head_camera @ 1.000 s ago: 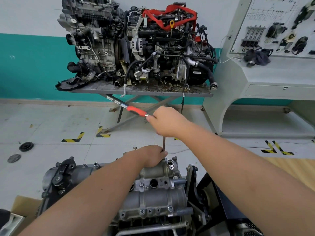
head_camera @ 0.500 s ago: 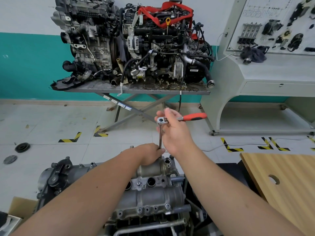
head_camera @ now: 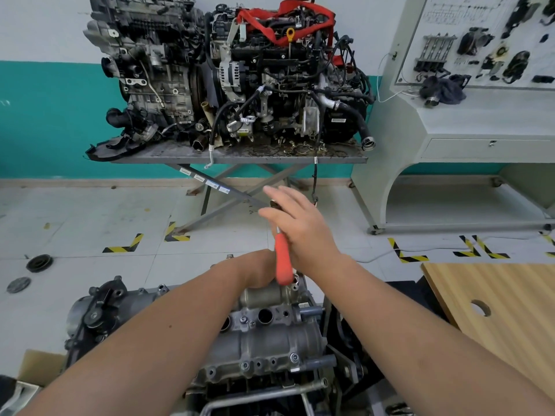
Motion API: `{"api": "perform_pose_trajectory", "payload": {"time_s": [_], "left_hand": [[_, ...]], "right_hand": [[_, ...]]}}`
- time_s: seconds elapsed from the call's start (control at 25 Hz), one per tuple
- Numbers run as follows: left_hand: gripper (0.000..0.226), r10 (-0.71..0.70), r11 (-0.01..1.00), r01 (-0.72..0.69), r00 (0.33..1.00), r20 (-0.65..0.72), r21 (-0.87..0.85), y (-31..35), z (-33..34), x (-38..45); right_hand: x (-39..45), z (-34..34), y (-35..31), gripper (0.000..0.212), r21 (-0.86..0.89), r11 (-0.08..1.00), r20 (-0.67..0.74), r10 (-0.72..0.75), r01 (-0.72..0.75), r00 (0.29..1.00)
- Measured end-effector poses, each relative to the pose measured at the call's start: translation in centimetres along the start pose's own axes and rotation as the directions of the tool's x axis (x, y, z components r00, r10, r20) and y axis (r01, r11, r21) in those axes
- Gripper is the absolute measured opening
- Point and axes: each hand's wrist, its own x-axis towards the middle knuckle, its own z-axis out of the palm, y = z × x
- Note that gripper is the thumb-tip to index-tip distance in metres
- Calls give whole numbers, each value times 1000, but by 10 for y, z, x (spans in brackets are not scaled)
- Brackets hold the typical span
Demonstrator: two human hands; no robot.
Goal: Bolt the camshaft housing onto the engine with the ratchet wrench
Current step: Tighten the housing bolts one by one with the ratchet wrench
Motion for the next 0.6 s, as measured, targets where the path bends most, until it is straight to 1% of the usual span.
{"api": "perform_pose_trajectory", "payload": {"time_s": [0.04, 0.08, 0.12, 0.16, 0.2, 0.24, 0.28, 0.32, 0.4, 0.48, 0.52, 0.6], "left_hand": [[44, 18, 995, -24, 998, -61, -100, 1, 2, -2], [44, 31, 987, -48, 993, -110, -156, 1, 3, -3], [42, 21, 989, -36, 994, -110, -144, 2, 3, -4], [44, 12, 996, -16, 998, -54, -84, 1, 2, -4], [48, -31, 999, 32, 999, 17, -29, -1, 3, -2], [50, -58, 998, 59, 996, 69, -13, -3, 2, -1], [51, -49, 999, 50, 996, 73, -7, -4, 2, -1], [50, -27, 1000, 27, 998, 55, -5, -4, 1, 0], [49, -11, 1000, 11, 999, 37, -7, -4, 1, 1], [53, -55, 998, 53, 995, 78, 21, -3, 1, 2], [55, -86, 996, 83, 992, 91, 31, -4, 1, 4], [58, -108, 994, 106, 991, 83, 31, -4, 1, 4]], "right_hand": [[6, -4, 0, 32, -92, 992, 78, -74, 81, 994], [13, -8, -2, 30, -188, 973, 158, -105, 134, 982], [19, -10, -5, 26, -275, 950, 240, -80, 146, 967], [26, -12, -11, 24, -347, 930, 322, -2, 120, 947], [32, -13, -17, 25, -401, 913, 393, 99, 73, 914], [39, -14, -23, 31, -437, 899, 454, 193, 28, 870], [45, -14, -27, 37, -456, 890, 506, 258, 1, 823], [51, -14, -30, 40, -463, 886, 548, 292, -7, 784], [62, -13, -35, 38, -484, 875, 605, 340, -7, 720], [73, -13, -36, 29, -512, 858, 627, 409, -46, 663], [77, -12, -35, 25, -522, 848, 621, 454, -94, 639], [86, -10, -31, 24, -518, 822, 600, 546, -236, 585]]}}
